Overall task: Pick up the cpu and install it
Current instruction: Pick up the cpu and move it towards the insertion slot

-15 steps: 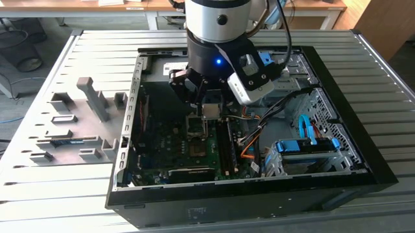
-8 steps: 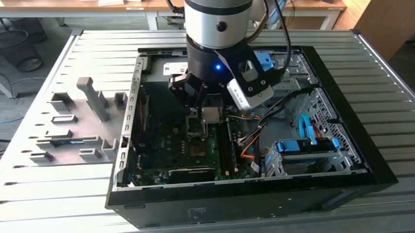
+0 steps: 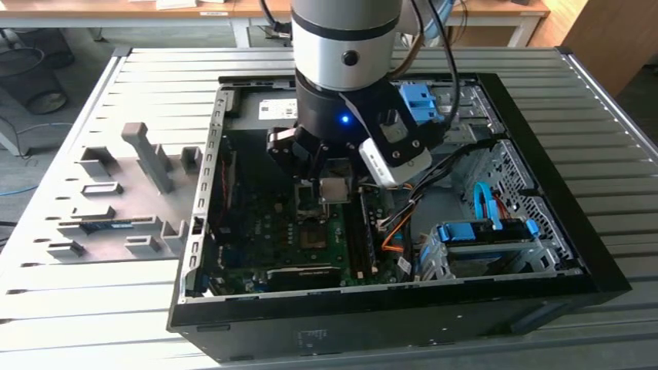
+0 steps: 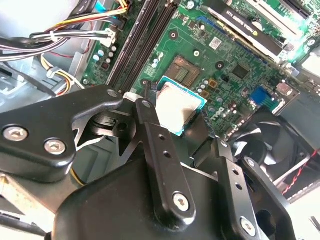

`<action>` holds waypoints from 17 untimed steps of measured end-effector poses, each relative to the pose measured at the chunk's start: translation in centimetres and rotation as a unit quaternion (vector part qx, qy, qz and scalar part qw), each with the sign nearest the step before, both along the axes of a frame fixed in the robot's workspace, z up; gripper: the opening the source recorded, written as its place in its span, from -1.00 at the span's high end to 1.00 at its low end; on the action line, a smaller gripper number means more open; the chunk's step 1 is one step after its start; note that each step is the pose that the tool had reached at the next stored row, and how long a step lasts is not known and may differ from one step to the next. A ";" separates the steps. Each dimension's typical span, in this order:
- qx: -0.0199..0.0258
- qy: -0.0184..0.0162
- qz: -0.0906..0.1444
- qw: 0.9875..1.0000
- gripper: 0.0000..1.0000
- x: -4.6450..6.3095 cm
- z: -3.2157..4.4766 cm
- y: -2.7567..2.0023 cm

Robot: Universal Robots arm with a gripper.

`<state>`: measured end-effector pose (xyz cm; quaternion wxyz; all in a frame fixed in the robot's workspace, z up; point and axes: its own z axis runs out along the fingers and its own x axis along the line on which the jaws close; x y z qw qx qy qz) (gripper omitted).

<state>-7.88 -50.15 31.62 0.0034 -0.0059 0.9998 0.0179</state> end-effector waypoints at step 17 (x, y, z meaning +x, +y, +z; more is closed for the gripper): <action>0.000 0.000 0.000 1.000 0.06 0.0 -2.78 1.01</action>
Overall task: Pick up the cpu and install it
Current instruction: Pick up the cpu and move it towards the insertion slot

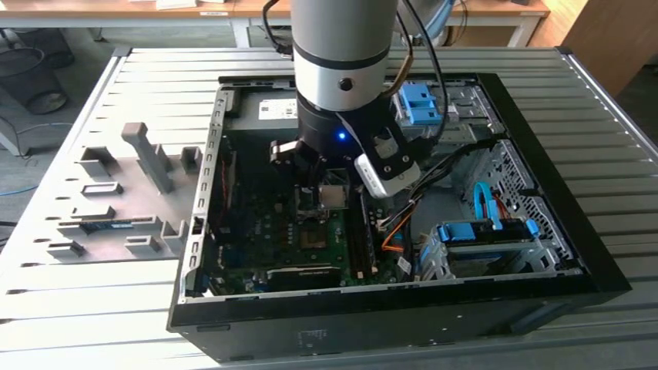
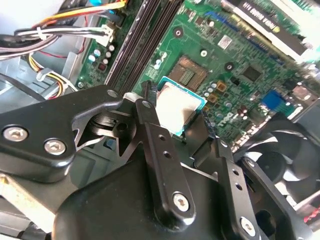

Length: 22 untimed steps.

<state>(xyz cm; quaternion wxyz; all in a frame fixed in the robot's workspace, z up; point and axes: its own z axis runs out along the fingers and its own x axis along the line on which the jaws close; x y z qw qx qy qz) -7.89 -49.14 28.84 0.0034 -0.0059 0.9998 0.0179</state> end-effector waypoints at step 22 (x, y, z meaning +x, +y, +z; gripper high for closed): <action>0.000 0.000 0.000 1.000 0.06 -0.1 -2.68 0.13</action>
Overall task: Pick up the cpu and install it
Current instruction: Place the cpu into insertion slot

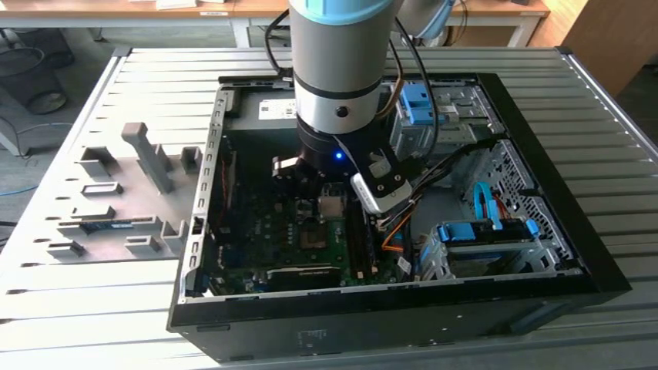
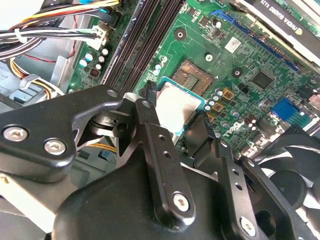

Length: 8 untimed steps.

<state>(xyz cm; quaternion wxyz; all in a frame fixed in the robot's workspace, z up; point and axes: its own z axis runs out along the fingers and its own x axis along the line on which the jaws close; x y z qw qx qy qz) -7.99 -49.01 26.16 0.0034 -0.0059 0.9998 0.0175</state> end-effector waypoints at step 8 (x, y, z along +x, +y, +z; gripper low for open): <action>0.000 0.000 0.000 1.000 0.06 -0.1 -0.13 0.02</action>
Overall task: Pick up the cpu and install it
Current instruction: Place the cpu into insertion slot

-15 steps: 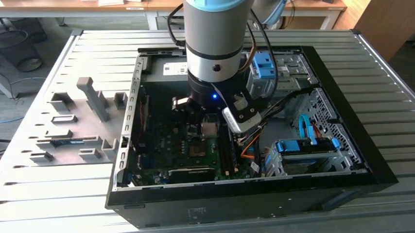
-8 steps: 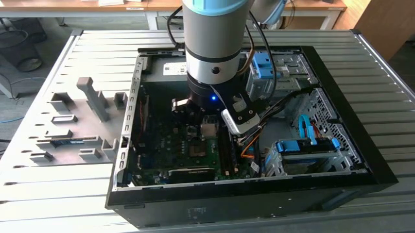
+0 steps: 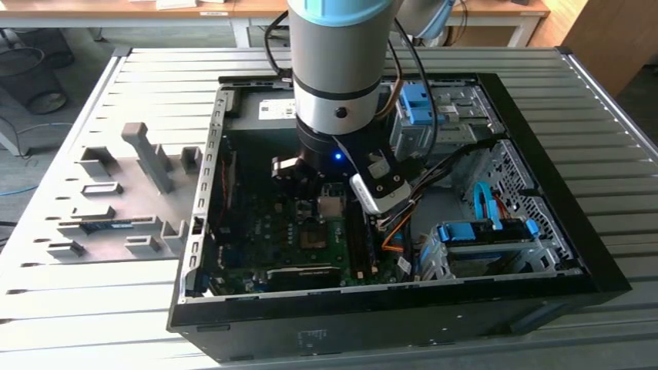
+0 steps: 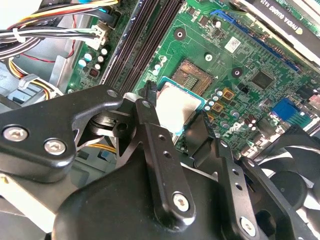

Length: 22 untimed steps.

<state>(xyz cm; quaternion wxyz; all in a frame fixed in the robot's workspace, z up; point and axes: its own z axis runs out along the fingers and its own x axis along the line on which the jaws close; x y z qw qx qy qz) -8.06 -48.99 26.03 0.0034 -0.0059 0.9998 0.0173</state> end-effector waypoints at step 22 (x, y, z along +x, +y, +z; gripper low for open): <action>0.000 0.000 0.000 1.000 0.06 0.0 -0.66 0.00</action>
